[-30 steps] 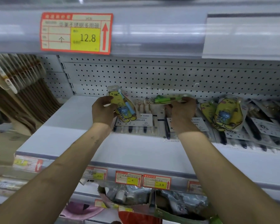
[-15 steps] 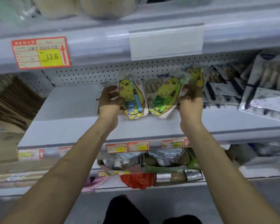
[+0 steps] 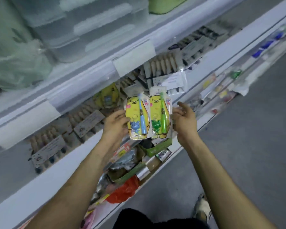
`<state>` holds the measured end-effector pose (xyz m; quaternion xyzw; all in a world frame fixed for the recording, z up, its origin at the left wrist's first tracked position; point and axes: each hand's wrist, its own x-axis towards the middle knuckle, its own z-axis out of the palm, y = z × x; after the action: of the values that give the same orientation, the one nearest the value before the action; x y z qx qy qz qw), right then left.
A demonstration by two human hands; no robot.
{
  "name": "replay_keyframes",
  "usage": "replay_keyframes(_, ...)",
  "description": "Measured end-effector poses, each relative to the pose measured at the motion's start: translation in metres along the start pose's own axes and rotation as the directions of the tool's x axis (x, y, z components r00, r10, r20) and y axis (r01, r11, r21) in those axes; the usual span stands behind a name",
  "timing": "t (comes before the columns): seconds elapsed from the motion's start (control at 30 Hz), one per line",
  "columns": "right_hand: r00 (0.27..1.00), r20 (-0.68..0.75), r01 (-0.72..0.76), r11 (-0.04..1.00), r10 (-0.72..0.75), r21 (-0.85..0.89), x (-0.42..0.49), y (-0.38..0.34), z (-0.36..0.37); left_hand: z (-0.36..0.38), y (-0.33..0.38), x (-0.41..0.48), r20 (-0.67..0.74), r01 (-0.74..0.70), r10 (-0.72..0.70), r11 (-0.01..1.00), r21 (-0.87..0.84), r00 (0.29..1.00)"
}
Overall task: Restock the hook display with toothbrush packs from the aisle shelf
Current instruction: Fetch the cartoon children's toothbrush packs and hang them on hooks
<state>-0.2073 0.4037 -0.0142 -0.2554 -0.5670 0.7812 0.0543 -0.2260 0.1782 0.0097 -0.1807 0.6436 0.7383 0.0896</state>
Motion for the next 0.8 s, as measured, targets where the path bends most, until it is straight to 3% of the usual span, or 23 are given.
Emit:
replay_keyframes(0.3, 0.994, -0.079, -0.069, 0.996, 0.073, 0.055, 0.056, -0.094, -0.201, 0.227, -0.021, -0.007, 0.22, 0.115, -0.125, 0.992, 0.057, 0.968)
replay_keyframes(0.57, 0.975, -0.213, -0.04, 0.996, 0.057, 0.085, 0.137, -0.194, -0.387, 0.456, -0.029, -0.001, 0.355, 0.074, -0.103, 0.993, 0.094, 0.929)
replay_keyframes(0.8, 0.918, -0.396, 0.078, 0.992, -0.034, 0.095, 0.236, -0.277, -0.508, 0.652, -0.003, 0.052, 0.492, 0.0, -0.089, 0.984, 0.178, 0.866)
